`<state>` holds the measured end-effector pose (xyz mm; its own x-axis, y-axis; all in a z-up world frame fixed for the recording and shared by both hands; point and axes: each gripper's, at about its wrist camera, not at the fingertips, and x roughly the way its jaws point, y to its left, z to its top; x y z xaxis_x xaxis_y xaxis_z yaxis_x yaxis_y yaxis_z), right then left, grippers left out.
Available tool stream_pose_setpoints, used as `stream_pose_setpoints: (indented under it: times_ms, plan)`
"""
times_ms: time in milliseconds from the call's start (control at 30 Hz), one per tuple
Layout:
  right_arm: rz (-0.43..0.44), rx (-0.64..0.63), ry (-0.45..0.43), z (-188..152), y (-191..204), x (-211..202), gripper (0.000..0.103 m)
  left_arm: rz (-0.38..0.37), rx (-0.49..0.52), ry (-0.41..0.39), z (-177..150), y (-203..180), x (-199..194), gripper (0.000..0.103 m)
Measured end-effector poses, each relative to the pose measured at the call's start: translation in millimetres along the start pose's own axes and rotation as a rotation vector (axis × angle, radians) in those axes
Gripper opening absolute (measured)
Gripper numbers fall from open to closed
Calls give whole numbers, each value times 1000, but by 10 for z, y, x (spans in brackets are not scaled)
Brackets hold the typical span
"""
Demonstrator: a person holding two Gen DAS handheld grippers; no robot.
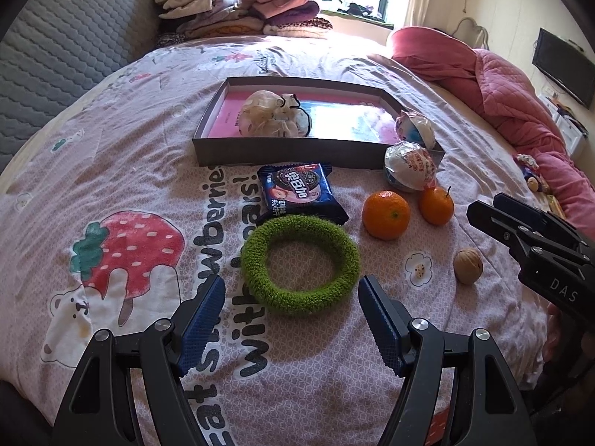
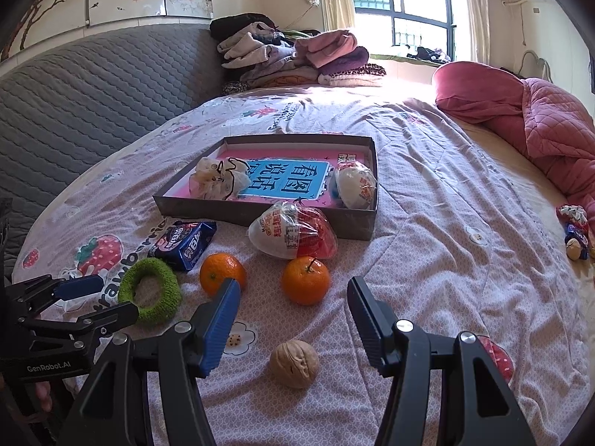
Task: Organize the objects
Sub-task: 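Move left tool toward the green ring while right tool approaches the walnut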
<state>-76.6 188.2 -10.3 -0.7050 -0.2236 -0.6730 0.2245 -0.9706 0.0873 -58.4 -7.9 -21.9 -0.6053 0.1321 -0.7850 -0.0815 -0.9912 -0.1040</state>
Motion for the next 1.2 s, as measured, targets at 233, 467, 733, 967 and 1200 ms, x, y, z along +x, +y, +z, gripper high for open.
stream_pose_setpoints:
  times_ms: [233,467,733,967,1200]
  plan:
    - [-1,9,16,-11,-23,39,60,-5,15,15,-21,-29,34,75]
    - [0,6,34,-39,-18,60,60,-6,25,25,-50,-48,55,75]
    - [1,9,57,-121,-5,70,60,-8,29,31,-73,-52,73,75]
    - [5,13,59,-193,-1,24,60,-14,-3,39,-79,20,106,75]
    - [3,16,68,-228,1,26,60,-12,51,3,-84,-79,32,75]
